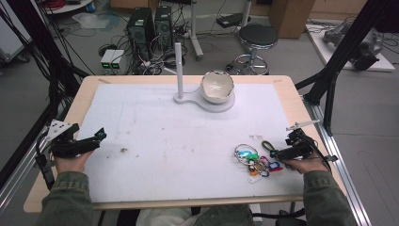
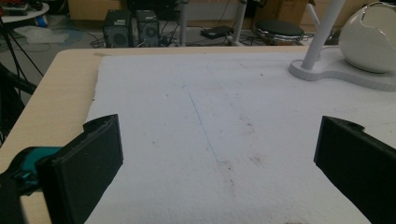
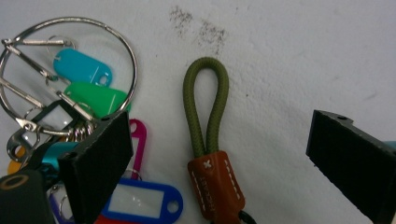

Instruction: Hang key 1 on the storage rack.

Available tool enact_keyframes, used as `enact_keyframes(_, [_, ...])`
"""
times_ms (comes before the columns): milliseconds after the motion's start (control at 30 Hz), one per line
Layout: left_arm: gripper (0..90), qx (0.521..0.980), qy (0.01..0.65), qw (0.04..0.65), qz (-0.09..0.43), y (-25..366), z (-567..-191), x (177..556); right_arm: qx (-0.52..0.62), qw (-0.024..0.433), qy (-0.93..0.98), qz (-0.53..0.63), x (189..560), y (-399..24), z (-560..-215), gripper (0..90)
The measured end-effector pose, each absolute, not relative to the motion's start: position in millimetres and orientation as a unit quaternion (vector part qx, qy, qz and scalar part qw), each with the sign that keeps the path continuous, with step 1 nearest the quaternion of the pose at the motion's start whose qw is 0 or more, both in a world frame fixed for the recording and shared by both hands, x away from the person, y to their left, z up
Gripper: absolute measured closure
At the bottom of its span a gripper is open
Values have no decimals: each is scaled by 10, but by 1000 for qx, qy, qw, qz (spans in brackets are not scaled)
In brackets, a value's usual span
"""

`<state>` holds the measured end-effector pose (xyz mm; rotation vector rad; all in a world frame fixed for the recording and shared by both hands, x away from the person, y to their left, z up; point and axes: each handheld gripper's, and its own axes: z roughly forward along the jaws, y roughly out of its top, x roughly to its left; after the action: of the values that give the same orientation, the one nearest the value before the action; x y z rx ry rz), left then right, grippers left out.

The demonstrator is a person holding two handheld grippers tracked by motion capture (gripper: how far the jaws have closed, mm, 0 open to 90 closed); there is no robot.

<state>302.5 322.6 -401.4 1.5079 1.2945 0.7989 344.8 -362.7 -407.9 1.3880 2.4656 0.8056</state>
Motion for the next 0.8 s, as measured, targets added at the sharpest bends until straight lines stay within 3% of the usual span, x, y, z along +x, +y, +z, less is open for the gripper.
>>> enact_keyframes(100, [17,617,531,479,328,3222,-4015,3025,466,90,840,263,3442,-3636,-4102,80])
enact_keyframes(500, [17,620,530,478,325,3215,-4019,3033,465,62,845,256,3424,-3720,-4140,276])
enact_keyframes(800, [17,620,530,479,325,3209,-4020,3035,464,69,848,247,3419,-3718,-4152,483])
